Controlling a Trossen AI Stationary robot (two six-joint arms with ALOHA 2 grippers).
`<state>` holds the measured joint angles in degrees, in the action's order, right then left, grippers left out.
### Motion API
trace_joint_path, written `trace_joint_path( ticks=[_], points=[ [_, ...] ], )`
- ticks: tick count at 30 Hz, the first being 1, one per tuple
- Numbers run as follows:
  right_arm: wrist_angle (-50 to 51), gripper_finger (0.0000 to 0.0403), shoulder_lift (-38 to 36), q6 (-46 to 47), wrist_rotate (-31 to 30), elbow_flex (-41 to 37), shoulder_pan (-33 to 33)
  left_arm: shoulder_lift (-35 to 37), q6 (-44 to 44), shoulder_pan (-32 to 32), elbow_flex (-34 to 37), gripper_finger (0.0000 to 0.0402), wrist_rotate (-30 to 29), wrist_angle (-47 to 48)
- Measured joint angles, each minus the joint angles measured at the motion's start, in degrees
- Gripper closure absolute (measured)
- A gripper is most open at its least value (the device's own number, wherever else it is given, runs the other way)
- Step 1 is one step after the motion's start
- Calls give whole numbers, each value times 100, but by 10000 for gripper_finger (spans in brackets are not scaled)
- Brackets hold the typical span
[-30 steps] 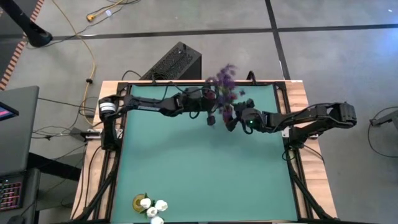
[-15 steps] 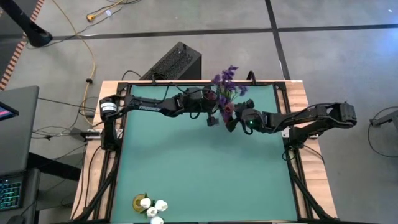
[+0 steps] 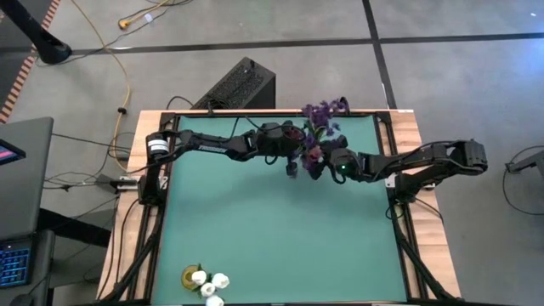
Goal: Sort flowers into vase by color
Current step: Put the red flowers into the red vase, then return to Home Position
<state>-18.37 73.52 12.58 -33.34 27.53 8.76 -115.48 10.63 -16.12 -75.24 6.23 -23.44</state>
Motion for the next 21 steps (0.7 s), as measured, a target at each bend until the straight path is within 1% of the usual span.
trace_joint_path(
  ticks=[4,7,10,15,18,21],
  points=[
    [-24,97,0,-38,-21,0,39,0,4,0,0,399,-4,4],
    [-22,97,0,-42,-39,0,39,16,77,0,8,383,-4,104],
    [-13,97,0,-44,-39,0,39,32,197,0,22,348,-5,118],
    [17,97,0,-46,-46,0,39,217,225,0,13,268,-71,110],
    [33,97,0,-50,-63,0,39,354,233,2,15,225,-264,231],
    [33,97,0,-61,-97,0,39,620,414,2,14,194,-434,553]
  ],
)
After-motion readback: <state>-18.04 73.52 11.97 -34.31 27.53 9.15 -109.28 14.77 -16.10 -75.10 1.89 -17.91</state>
